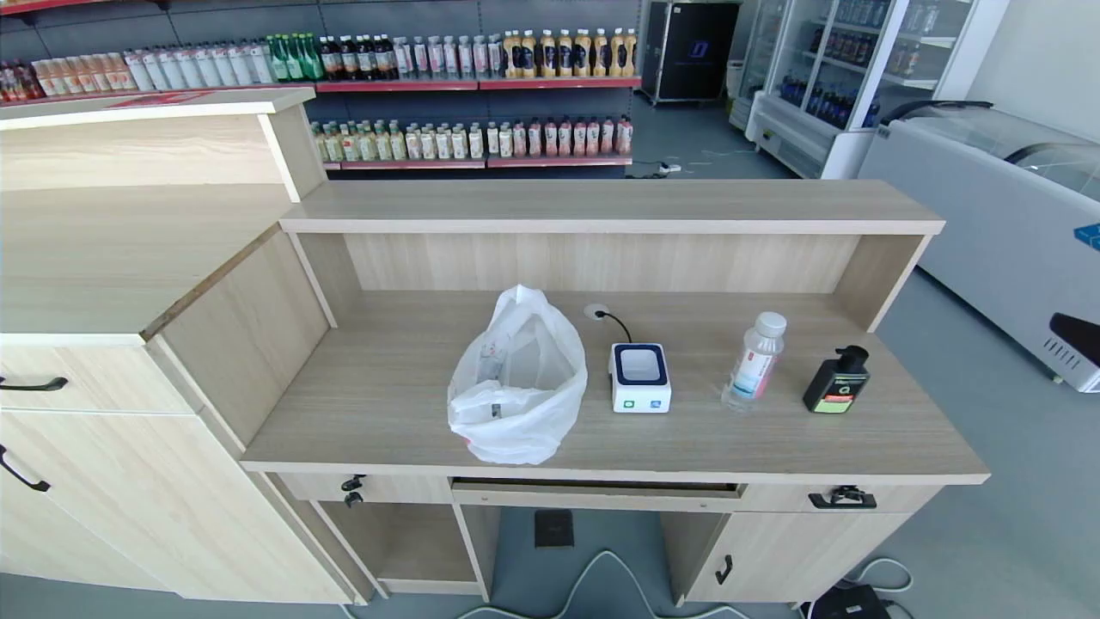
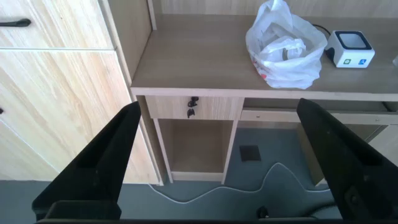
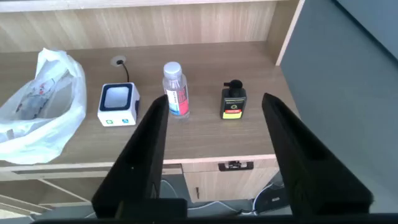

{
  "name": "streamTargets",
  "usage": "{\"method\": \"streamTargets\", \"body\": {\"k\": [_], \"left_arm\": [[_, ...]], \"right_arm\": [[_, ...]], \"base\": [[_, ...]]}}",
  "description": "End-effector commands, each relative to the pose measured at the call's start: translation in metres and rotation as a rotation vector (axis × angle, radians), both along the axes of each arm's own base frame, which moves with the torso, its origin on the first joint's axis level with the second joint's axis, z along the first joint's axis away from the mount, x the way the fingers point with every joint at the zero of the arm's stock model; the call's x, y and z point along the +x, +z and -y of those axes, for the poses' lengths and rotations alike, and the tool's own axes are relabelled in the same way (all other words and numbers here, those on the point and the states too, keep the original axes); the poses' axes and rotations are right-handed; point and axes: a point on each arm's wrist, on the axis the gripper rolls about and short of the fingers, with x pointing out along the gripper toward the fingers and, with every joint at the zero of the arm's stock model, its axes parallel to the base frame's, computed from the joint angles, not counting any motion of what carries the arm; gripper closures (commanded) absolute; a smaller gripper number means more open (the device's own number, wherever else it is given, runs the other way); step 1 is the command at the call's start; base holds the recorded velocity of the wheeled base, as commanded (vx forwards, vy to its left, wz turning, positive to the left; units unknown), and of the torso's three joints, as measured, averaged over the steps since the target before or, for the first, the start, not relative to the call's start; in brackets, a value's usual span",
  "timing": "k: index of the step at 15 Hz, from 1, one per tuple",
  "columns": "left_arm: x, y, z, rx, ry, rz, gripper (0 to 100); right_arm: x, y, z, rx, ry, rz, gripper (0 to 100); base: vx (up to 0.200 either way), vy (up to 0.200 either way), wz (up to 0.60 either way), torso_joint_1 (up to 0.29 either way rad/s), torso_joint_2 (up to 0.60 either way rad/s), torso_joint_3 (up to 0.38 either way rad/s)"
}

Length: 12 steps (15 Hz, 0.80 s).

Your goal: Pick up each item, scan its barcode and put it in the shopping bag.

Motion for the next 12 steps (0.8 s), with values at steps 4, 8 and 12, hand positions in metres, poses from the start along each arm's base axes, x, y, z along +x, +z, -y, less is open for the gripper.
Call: {"method": "streamTargets", "body": {"k": [4, 8, 12], "left_arm": [[0.000, 0.000, 0.000, -0.001, 0.000, 0.001, 0], [0.000, 0.000, 0.000, -0.001, 0.000, 0.001, 0], [0.000, 0.000, 0.000, 0.001, 0.000, 0.001, 0]], "right_arm": [[0.123, -0.092, 0.017, -0.040, 0.112, -0.208, 0], [0.160, -0.139, 0.023, -0.131, 0.144, -0.241, 0], [0.182, -0.167, 0.039, -0.184, 0.107, -0.246, 0]], "base": [[0.000, 0.000, 0.00, 0.000, 0.00, 0.000], [0.000, 0.000, 0.00, 0.000, 0.00, 0.000], [0.000, 0.000, 0.00, 0.000, 0.00, 0.000]]}}
